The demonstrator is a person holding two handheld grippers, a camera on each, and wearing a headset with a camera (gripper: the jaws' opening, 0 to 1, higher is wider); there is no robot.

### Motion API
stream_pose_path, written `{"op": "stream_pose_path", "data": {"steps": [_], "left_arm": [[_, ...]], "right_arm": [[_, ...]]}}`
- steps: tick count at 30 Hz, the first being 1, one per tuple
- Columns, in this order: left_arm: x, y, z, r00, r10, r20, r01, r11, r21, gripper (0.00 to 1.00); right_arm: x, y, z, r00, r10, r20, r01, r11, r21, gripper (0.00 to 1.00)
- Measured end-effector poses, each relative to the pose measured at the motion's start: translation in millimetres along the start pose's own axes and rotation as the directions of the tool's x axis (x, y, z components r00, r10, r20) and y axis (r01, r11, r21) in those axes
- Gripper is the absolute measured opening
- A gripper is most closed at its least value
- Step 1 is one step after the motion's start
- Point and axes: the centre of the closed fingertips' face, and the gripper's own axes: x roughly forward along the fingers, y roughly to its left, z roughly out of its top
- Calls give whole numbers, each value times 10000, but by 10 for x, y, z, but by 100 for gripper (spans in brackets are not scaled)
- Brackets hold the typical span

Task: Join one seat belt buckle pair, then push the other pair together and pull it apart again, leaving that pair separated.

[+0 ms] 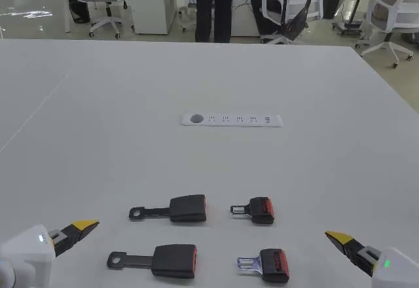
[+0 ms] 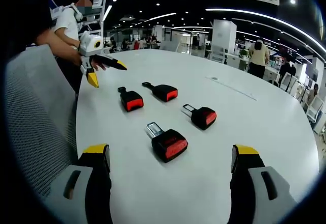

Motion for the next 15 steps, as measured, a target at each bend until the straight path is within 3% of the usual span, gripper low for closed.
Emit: {"op": "stream_pose_path", "data": {"steps": [15], "left_arm": [[5,1,-7,10000,-25,-4,25,10000,37,100]], "right_arm": [[10,-3,8,10000,9,11,-9,10000,-34,99]]}}
